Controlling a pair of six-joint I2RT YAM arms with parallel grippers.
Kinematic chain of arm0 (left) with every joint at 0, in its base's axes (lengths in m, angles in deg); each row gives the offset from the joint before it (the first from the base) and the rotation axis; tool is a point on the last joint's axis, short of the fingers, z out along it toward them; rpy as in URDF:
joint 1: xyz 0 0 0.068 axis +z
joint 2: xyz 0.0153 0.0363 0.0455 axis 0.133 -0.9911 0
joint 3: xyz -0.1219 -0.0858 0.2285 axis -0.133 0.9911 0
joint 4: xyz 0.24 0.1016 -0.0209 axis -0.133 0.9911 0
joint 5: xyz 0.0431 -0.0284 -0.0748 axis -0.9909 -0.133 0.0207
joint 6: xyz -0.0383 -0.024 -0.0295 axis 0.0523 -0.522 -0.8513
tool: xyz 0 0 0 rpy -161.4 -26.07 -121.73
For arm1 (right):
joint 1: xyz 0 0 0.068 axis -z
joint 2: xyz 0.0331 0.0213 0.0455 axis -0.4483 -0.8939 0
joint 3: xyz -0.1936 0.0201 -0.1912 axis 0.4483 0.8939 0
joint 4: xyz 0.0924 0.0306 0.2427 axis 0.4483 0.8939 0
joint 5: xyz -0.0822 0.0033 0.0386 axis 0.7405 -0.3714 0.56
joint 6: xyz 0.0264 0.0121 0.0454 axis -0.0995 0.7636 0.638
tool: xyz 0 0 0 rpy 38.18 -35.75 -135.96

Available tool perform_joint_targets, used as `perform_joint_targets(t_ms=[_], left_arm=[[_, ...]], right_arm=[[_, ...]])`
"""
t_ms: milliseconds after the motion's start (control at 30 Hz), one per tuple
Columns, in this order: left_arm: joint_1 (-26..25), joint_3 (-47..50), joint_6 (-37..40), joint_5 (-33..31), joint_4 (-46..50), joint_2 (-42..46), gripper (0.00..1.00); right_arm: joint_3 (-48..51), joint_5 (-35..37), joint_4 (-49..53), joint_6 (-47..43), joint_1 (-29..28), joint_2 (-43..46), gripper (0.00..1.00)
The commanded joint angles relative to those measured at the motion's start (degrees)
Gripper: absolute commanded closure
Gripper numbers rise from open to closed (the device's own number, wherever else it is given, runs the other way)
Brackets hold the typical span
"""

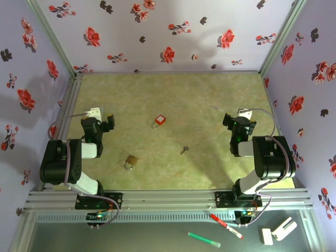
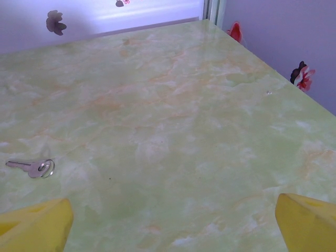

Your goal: Unlock with the key

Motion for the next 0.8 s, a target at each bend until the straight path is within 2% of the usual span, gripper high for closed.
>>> perform_joint_targets(t_ms=[0,133,200,367,433,500,533,567,667,767], left_arm=[[-0.24,1.94,-0.22,-2.49,-3.34,2.46,0.00],[-2.29,3.55,2.30,-4.37,-2.96,6.41,0.00],[-4.39,3.18,3.61,-5.97,1.44,10.11,0.00],[-10.56,1.82,2.82,-10.43,12.95,18.88,0.00],[-15.46,-0.88,5.67,-14.26,21.94,22.63,0.00],[-18.57,-5.68,2.43,-18.18,32.43,26.13,0.00],[-19.33,-8.08,-0.36,-18.22,37.91,27.94,0.00],[-19.88,-10.15,-3.88,-17.85,42.19,29.45,0.00],[-21.34,-17.31,-13.25,-11.63,55.85,33.41,0.00],[-21.90,-22.37,-24.86,1.15,65.86,35.20,0.00]], right_arm=[[0.29,1.16,0.19,0.07,-0.61,2.49,0.01],[4.20,1.33,-6.96,-2.11,-2.01,3.45,0.01],[4.44,4.95,-4.81,-3.42,-3.75,6.96,0.01],[-1.62,5.51,21.14,1.34,-4.44,19.82,0.01],[-3.29,5.23,29.49,5.14,-4.55,24.18,0.01],[-4.92,2.46,36.45,7.10,-4.76,27.71,0.01],[-6.10,-0.04,40.98,8.77,-4.81,29.69,0.01],[-6.89,-2.62,44.32,9.55,-4.89,31.40,0.01],[-9.40,-12.12,54.16,12.06,-5.66,36.50,0.01],[-11.54,-24.01,63.44,16.33,-7.34,38.53,0.01]])
